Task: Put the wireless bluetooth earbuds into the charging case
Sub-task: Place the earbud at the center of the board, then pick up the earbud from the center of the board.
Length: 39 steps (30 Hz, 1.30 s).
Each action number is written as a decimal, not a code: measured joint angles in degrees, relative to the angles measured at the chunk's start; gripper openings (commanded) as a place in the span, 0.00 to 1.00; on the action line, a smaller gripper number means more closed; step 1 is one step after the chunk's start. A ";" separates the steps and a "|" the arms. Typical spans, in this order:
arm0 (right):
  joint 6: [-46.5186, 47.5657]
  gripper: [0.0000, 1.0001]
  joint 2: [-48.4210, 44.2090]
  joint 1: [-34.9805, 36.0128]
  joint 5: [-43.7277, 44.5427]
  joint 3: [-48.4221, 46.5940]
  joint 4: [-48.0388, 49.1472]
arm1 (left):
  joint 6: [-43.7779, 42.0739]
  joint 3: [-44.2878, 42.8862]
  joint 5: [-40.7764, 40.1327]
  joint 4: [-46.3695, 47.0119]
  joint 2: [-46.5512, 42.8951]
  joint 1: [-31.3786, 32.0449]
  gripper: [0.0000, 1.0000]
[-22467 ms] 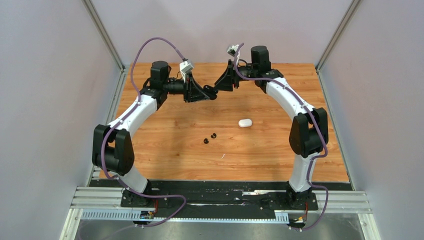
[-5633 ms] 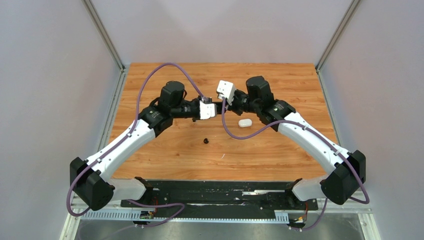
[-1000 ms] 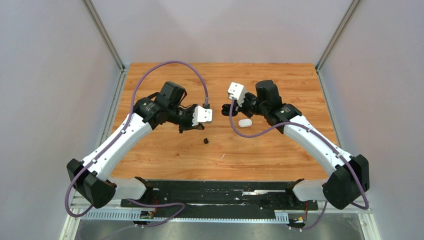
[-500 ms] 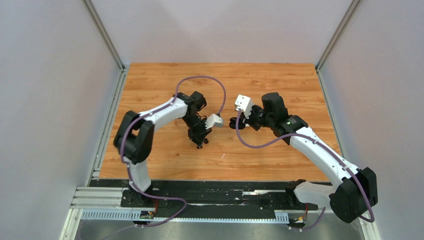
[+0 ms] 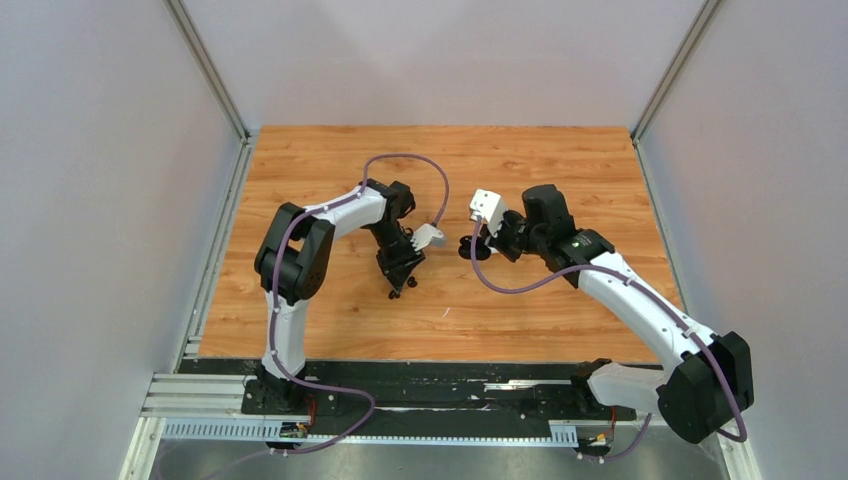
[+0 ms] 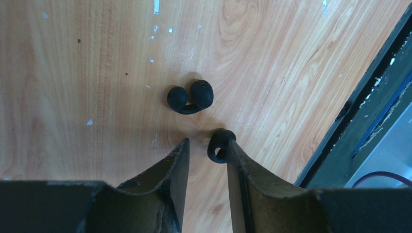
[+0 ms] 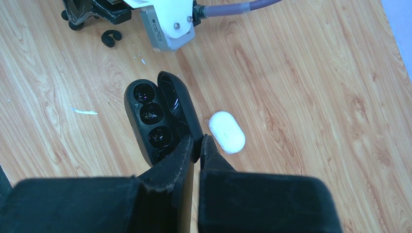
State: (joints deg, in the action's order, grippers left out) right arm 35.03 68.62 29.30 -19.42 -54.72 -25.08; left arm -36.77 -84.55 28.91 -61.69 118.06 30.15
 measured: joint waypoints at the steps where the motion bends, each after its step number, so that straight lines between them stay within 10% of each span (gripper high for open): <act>1: 0.00 0.00 0.22 -0.09 -0.02 -0.09 -0.11 | 0.07 -0.50 0.13 -0.31 0.31 -0.24 0.45; 39: -0.28 0.00 2.54 -1.01 -1.05 -2.34 -1.05 | 1.64 8.31 -2.10 6.82 -6.16 0.31 0.39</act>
State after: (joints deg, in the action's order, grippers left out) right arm 34.74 71.16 28.29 -20.47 -57.06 -26.13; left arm -35.14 -76.25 26.81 -54.87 111.90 30.46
